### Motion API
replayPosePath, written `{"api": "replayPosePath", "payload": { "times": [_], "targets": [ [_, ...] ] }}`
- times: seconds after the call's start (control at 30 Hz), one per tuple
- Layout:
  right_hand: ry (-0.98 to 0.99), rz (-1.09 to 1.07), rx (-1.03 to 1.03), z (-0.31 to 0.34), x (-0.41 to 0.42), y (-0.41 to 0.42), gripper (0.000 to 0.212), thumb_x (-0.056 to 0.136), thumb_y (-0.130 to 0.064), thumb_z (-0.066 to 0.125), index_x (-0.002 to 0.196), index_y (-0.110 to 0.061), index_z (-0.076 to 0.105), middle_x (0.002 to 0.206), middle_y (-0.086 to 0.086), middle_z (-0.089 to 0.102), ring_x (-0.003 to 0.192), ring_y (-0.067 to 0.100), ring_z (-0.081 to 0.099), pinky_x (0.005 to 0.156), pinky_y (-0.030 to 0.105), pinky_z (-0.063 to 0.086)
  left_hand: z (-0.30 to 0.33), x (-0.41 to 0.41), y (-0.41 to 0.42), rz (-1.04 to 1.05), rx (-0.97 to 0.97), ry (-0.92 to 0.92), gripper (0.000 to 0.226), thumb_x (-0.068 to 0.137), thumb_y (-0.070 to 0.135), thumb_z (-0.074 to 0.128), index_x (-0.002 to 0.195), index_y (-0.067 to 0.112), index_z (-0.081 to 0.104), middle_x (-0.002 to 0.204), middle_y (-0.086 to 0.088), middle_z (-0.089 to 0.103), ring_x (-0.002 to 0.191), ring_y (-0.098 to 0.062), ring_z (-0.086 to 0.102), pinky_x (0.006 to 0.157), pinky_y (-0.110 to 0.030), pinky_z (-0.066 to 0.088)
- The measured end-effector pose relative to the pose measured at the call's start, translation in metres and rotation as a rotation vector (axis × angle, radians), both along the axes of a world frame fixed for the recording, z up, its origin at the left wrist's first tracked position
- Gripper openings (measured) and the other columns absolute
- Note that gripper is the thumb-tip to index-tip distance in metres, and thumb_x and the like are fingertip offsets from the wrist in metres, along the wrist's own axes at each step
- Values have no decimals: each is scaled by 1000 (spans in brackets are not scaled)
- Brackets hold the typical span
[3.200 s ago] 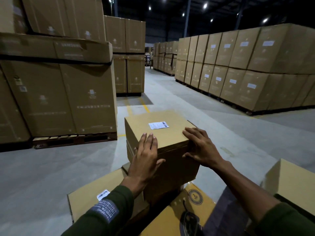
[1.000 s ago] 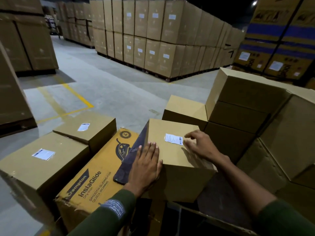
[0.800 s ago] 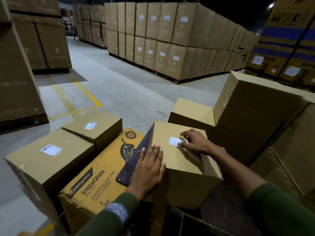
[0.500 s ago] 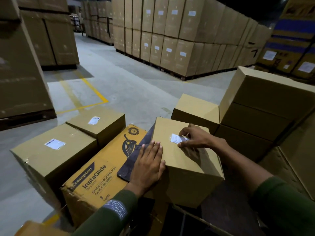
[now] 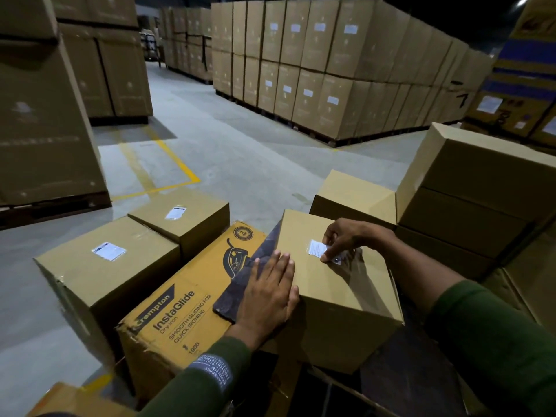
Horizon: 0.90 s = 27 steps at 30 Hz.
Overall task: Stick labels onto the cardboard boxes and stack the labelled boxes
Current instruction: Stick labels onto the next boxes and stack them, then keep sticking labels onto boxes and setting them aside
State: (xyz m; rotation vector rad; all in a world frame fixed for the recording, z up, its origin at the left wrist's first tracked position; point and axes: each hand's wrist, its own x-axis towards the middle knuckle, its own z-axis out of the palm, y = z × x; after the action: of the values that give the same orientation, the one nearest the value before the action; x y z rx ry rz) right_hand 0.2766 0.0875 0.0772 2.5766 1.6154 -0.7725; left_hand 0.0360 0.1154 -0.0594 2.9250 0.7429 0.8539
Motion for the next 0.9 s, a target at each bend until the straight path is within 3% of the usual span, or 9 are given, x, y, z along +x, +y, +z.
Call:
{"api": "replayPosePath", "payload": {
  "times": [0.13, 0.3, 0.4, 0.5, 0.67, 0.73, 0.83, 0.9],
  "targets": [
    [2, -3, -48, 6, -6, 1, 39, 72, -37, 85, 101, -17, 68, 99, 1, 69, 89, 16, 64, 75, 33, 52, 2, -2, -2, 8, 0, 8, 53, 99, 38, 34, 137, 6, 53, 145, -14, 50, 138, -29, 42, 105, -60, 40],
    [32, -52, -32, 9, -12, 2, 51, 64, -32, 91, 97, -19, 54, 105, 10, 66, 100, 30, 67, 71, 36, 54, 5, -3, -3, 7, -28, 19, 53, 99, 38, 33, 138, 8, 52, 145, -13, 50, 139, -28, 41, 104, -61, 40],
    [16, -65, 18, 9, -12, 1, 59, 60, -31, 93, 102, -20, 53, 105, 6, 64, 95, 25, 67, 68, 37, 55, 4, -3, -3, 4, -46, 17, 53, 100, 38, 32, 139, 8, 50, 147, -13, 48, 141, -28, 38, 104, -62, 40],
    [-6, -34, 78, 11, -9, -3, 49, 66, -27, 89, 104, -21, 57, 106, 4, 63, 93, 20, 63, 75, 39, 54, 2, -3, -3, 7, -47, 18, 53, 100, 38, 31, 140, 8, 49, 148, -12, 47, 141, -28, 37, 104, -62, 40],
    [21, 6, 119, 22, -5, -16, 23, 84, -15, 73, 105, -12, 65, 99, 3, 67, 84, 12, 62, 67, 24, 47, 1, -3, -4, 19, 7, -10, 51, 99, 37, 34, 137, 8, 52, 144, -14, 49, 139, -33, 39, 106, -61, 38],
    [164, -67, 310, 22, -6, -30, 15, 87, -17, 72, 96, -7, 68, 91, 9, 70, 79, 14, 64, 67, 25, 49, 1, -4, -5, 30, 35, -40, 50, 99, 37, 35, 136, 8, 51, 140, -15, 50, 134, -33, 43, 107, -57, 39],
    [527, -288, 648, 5, -18, -52, 26, 92, -19, 67, 98, 6, 64, 92, 18, 70, 79, 20, 66, 75, 31, 53, 0, -5, -7, 52, 59, -79, 50, 98, 39, 37, 134, 8, 53, 131, -15, 53, 123, -31, 49, 105, -52, 43],
    [551, -326, 693, -15, -31, -65, 25, 97, -23, 59, 98, 1, 64, 94, 16, 71, 80, 20, 66, 74, 31, 52, -2, -4, -5, 52, 73, -88, 50, 98, 40, 36, 133, 9, 56, 130, -14, 57, 121, -29, 53, 104, -49, 44]
  ]
}}
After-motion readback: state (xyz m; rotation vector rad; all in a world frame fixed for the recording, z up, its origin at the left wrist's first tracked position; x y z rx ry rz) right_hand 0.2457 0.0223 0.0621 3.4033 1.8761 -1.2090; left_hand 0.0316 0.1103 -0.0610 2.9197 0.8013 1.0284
